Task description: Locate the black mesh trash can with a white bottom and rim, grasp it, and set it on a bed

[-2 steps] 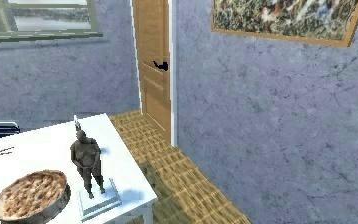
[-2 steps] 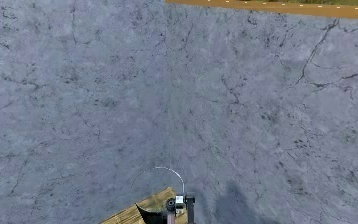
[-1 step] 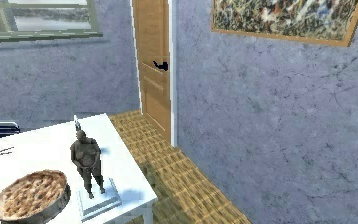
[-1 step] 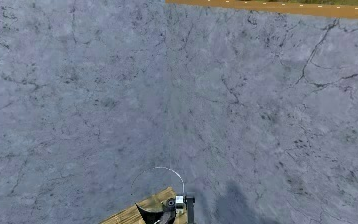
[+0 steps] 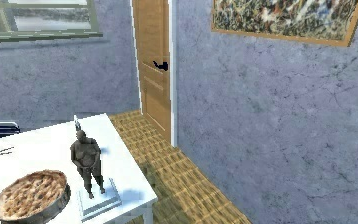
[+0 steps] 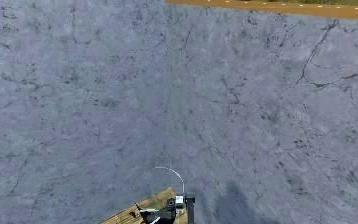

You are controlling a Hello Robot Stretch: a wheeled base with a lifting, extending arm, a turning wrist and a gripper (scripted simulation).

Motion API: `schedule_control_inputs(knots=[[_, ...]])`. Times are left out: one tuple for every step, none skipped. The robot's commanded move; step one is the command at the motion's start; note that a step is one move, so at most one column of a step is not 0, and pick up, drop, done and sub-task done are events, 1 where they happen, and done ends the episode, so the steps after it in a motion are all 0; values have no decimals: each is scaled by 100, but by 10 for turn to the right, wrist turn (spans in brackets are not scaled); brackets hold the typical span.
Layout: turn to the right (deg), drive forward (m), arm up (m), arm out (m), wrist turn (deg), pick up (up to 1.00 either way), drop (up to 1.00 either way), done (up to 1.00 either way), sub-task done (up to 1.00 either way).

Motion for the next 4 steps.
schedule_control_inputs(knots=[[0, 0, 0, 0, 450, 0, 0, 0, 0], [0, 0, 0, 0, 120, 0, 0, 0, 0], [0, 0, -30, 0, 0, 0, 0, 0, 0], [0, 0, 0, 0, 0, 100, 0, 0, 0]])
